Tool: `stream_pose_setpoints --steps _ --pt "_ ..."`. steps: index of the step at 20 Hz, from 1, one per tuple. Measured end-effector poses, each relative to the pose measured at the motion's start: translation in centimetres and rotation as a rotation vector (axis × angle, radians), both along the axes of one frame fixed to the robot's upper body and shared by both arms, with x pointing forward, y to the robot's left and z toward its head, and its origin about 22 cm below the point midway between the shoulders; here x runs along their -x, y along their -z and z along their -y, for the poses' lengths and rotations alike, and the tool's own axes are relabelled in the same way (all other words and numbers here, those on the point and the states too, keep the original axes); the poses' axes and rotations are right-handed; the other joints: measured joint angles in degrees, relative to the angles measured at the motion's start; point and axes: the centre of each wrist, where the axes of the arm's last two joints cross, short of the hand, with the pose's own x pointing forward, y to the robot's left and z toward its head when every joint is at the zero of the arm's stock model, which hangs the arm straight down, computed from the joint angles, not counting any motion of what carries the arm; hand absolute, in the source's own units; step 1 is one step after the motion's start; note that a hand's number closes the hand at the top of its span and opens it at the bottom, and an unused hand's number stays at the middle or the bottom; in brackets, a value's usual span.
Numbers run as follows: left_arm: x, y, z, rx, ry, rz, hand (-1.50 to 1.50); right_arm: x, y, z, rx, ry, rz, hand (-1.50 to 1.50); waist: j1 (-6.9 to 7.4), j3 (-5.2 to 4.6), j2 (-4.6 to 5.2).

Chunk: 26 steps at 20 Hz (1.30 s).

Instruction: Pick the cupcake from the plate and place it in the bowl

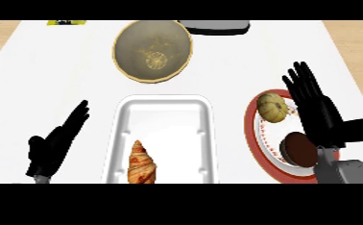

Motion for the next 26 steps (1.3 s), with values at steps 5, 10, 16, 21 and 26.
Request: stream_pose_setpoints --steps 5,10,16,21,26 --pt "-2.2 -1.8 2.9 0.053 -0.033 0.118 0.00 1.7 0.4 0.3 0.209 -0.248 -0.061 1.50 -0.61 1.17 -0.49" --pt "-3.4 -3.3 5.1 0.106 -0.069 0.206 0.00 3.3 -0.1 3.0 0.502 -0.175 0.035 -1.50 -2.18 1.38 -1.26" --pt "-4.4 -4.8 7.4 0.131 -0.085 0.239 0.00 8.6 2.3 3.9 0.353 -0.066 0.215 -1.50 -2.24 1.69 -0.85" --pt "-5.5 -5.7 9.2 0.135 -0.078 0.252 0.00 10.5 -1.2 6.1 0.415 -0.006 0.304 -1.50 -1.70 1.66 -0.64" --pt "-5.4 -6.0 9.7 0.131 -0.071 0.250 0.00 10.6 -5.4 7.4 0.555 0.046 0.245 -1.50 -1.08 1.63 -0.54"
